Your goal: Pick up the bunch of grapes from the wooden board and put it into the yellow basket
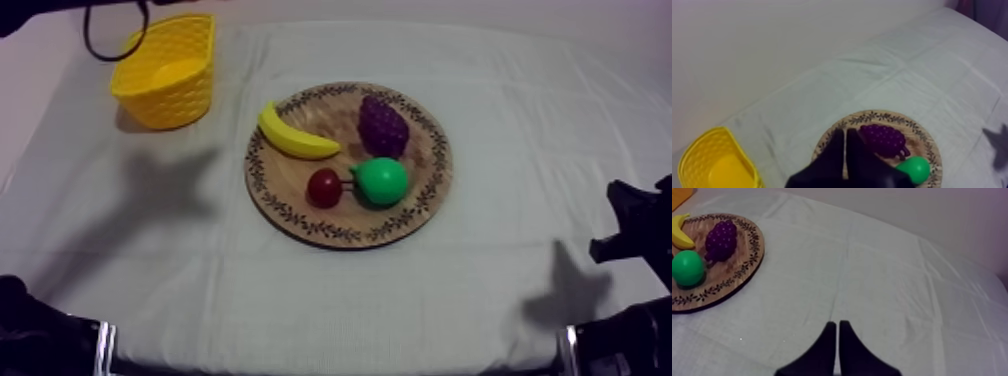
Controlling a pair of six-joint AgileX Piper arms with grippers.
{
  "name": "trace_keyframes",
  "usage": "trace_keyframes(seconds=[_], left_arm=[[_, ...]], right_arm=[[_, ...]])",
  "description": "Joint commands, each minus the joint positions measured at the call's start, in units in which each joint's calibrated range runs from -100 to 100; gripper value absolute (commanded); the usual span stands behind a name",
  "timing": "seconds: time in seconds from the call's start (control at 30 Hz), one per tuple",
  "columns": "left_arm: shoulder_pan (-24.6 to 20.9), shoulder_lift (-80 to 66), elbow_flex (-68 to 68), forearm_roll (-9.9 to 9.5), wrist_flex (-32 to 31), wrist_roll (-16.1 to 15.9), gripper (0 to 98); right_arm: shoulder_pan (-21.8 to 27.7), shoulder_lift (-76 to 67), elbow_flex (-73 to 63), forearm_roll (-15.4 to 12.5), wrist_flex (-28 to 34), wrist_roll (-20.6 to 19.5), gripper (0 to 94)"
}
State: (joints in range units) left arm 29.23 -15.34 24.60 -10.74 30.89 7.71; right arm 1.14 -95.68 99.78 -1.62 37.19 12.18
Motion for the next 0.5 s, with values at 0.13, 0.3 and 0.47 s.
trace_keyframes(seconds=[0.13,0.3,0.47], left_arm=[[1.04,5.15,-5.86,0.06,3.01,-0.91,0.0],[1.91,10.00,-10.65,0.16,4.66,-1.83,0.0],[3.27,16.07,-17.58,0.36,8.44,-3.32,0.0]], right_arm=[[0.01,0.00,-0.01,-0.02,-0.01,0.01,0.5],[0.01,0.00,-0.01,-0.02,-0.01,0.01,0.5],[0.01,0.00,-0.01,-0.02,-0.01,0.01,0.5]])
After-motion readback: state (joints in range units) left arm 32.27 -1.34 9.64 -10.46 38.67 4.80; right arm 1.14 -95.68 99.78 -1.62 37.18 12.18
